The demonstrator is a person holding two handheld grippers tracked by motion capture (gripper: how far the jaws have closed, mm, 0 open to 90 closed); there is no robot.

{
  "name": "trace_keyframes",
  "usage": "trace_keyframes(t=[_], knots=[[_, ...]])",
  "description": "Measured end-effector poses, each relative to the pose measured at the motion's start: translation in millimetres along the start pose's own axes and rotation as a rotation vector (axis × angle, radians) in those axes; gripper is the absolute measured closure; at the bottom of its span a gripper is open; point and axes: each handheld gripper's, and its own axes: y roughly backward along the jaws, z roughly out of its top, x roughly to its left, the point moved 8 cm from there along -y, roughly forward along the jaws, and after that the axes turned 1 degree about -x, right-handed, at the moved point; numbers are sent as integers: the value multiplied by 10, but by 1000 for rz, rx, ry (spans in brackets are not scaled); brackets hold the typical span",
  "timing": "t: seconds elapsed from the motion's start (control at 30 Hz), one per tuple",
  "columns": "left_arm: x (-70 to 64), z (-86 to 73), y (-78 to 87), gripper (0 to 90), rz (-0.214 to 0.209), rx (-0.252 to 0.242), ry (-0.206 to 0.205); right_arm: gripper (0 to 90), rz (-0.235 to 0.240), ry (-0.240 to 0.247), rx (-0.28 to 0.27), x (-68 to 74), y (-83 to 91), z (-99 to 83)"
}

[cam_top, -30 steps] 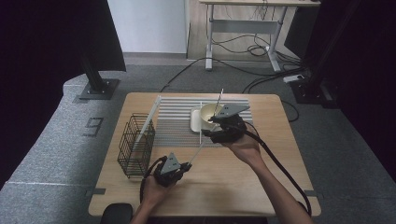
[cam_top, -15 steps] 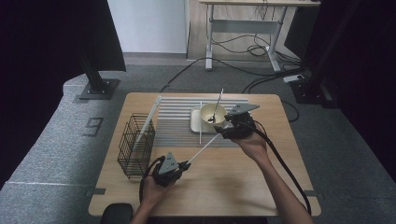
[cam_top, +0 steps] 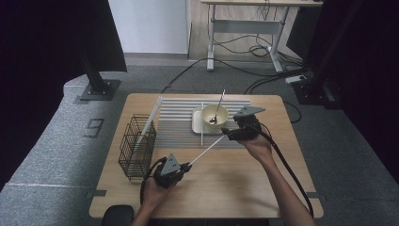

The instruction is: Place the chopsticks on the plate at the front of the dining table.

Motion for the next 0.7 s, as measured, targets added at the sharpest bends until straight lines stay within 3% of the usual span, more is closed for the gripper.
trace_keyframes(t=[0.07,0.17,0.23,0.33,0.47,0.7], knots=[[6,-12,-10,857,4,9,3,138,-12,1,-9,-4,30,18],[13,-18,-12,857,7,15,5,108,-5,2,-5,15,83,7],[22,-20,-9,857,11,17,9,6,-7,9,5,36,118,-30],[36,-23,-2,856,15,18,18,0,-20,39,13,78,176,-127],[61,-25,6,856,16,17,37,0,-6,32,10,124,251,-283],[92,-38,5,856,24,26,53,0,-28,15,7,88,374,-545]])
